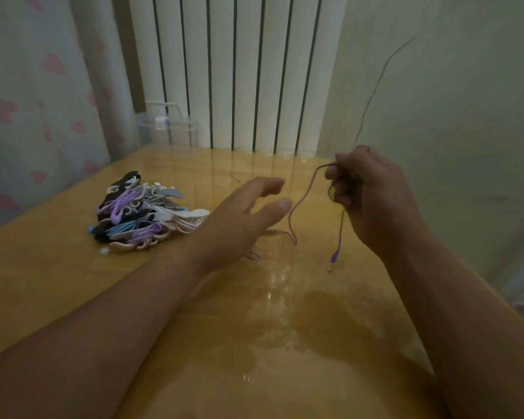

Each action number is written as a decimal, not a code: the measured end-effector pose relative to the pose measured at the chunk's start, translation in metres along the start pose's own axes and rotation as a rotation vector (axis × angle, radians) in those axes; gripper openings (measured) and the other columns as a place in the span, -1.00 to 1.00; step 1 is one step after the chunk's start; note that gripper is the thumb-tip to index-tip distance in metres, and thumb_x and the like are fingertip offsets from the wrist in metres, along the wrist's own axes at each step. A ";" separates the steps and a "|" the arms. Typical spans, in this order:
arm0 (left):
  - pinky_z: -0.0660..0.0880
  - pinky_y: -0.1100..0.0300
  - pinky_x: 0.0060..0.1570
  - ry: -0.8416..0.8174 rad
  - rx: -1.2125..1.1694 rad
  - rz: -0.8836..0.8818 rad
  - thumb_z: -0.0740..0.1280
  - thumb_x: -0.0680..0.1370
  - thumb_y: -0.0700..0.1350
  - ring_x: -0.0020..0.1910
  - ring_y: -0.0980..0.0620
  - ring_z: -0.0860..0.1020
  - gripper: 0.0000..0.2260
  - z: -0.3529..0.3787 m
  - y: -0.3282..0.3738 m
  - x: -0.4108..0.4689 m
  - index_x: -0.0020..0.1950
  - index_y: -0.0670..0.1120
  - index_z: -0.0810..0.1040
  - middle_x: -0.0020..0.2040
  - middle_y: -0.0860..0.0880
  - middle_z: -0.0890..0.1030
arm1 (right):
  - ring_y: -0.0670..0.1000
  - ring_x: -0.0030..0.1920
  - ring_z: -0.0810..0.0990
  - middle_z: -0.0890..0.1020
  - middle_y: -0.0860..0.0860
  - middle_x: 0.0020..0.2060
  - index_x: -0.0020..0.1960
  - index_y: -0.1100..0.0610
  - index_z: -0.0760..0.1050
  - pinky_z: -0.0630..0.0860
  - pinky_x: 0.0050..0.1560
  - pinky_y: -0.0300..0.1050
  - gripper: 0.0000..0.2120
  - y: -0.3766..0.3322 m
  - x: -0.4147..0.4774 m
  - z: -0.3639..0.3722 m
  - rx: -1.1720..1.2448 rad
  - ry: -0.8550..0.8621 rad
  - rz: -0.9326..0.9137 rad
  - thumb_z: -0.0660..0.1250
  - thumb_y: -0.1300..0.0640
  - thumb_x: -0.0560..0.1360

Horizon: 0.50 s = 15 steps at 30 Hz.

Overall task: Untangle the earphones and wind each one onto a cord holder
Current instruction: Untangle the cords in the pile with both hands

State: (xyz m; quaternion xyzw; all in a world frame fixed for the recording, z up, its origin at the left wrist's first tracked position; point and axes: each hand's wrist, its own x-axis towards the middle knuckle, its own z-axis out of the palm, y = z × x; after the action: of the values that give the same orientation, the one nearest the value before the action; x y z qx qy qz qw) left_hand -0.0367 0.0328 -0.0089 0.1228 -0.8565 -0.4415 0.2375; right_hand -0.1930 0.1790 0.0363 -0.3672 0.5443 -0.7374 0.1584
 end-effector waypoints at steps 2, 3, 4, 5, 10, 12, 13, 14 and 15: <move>0.44 0.21 0.27 -0.121 -0.138 -0.042 0.28 0.62 0.28 0.31 0.26 0.52 -0.52 0.009 0.010 -0.003 0.49 0.12 0.46 0.34 0.16 0.60 | -0.02 -0.31 0.44 0.64 0.06 -0.27 -0.22 0.08 0.43 0.36 -0.33 -0.18 -0.75 0.002 -0.005 0.009 0.039 -0.080 0.031 0.29 0.21 0.64; 0.47 0.11 0.31 -0.150 -0.106 -0.026 0.29 0.65 0.20 0.25 0.18 0.59 -0.61 0.012 0.008 -0.002 0.42 0.06 0.52 0.22 0.09 0.68 | -0.02 -0.32 0.45 0.65 0.06 -0.25 -0.21 0.08 0.43 0.37 -0.34 -0.19 -0.75 0.003 -0.005 0.012 0.091 -0.101 0.053 0.29 0.19 0.64; 0.49 0.00 0.33 -0.163 -0.105 -0.013 0.30 0.68 0.10 0.16 0.09 0.66 -0.73 0.013 0.009 -0.002 0.29 0.00 0.58 0.05 0.03 0.73 | -0.03 -0.33 0.45 0.64 0.06 -0.25 -0.22 0.08 0.43 0.36 -0.36 -0.20 -0.75 0.003 -0.005 0.012 0.149 -0.102 0.079 0.30 0.17 0.64; 0.51 -0.11 0.32 -0.161 -0.162 0.015 0.28 0.70 0.02 0.04 -0.02 0.70 -0.80 0.011 0.009 -0.003 0.15 -0.06 0.62 -0.12 -0.02 0.72 | -0.04 -0.36 0.42 0.61 0.04 -0.28 -0.25 0.07 0.44 0.32 -0.39 -0.21 -0.73 0.004 -0.003 0.010 0.189 -0.076 0.115 0.30 0.15 0.63; 0.32 0.22 -0.48 -0.010 -0.496 -0.021 0.20 0.73 -0.04 -0.47 0.03 0.23 -0.71 -0.022 0.003 0.003 0.02 -0.15 0.64 -0.40 -0.04 0.37 | 0.03 -0.24 0.49 0.63 0.02 -0.25 -0.19 0.12 0.60 0.45 -0.23 -0.06 -0.78 0.024 0.009 -0.013 -0.664 0.050 0.186 0.39 0.02 0.57; 0.22 0.27 -0.49 0.005 -0.308 0.004 0.21 0.73 -0.02 -0.47 0.07 0.22 -0.71 -0.023 0.000 0.003 0.04 -0.11 0.69 -0.41 -0.03 0.35 | 0.06 0.11 0.57 0.66 -0.01 0.07 0.08 0.00 0.65 0.53 0.17 0.09 -0.81 0.031 0.007 -0.008 -1.064 0.010 0.032 0.34 -0.03 0.55; 0.24 0.27 -0.47 -0.014 -0.203 0.015 0.23 0.73 -0.01 -0.46 0.07 0.25 -0.72 -0.022 -0.001 0.003 0.06 -0.07 0.71 -0.41 -0.01 0.36 | 0.06 0.29 0.50 0.61 -0.02 0.25 0.25 -0.03 0.60 0.46 0.33 0.15 -0.70 0.030 0.004 -0.001 -1.145 -0.002 -0.062 0.29 -0.02 0.56; 0.26 0.25 -0.43 -0.042 -0.127 0.020 0.25 0.72 0.01 -0.44 0.06 0.27 -0.73 -0.019 -0.001 0.001 0.06 -0.04 0.73 -0.41 0.01 0.37 | 0.03 0.41 0.42 0.55 -0.03 0.37 0.39 -0.03 0.52 0.38 0.42 0.14 -0.63 0.026 -0.001 0.007 -1.131 -0.029 -0.144 0.25 -0.01 0.60; 0.27 0.23 -0.40 -0.068 -0.082 0.024 0.26 0.72 0.01 -0.42 0.05 0.28 -0.74 -0.016 0.000 0.000 0.05 -0.01 0.74 -0.41 0.03 0.38 | -0.02 0.43 0.40 0.51 -0.05 0.42 0.48 -0.02 0.45 0.37 0.43 0.08 -0.59 0.022 -0.005 0.014 -1.048 -0.089 -0.172 0.20 0.00 0.65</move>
State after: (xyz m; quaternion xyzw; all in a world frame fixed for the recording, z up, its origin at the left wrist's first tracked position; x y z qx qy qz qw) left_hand -0.0280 0.0212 -0.0011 0.0875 -0.8466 -0.4775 0.2183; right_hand -0.1830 0.1649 0.0163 -0.4714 0.8004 -0.3606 -0.0845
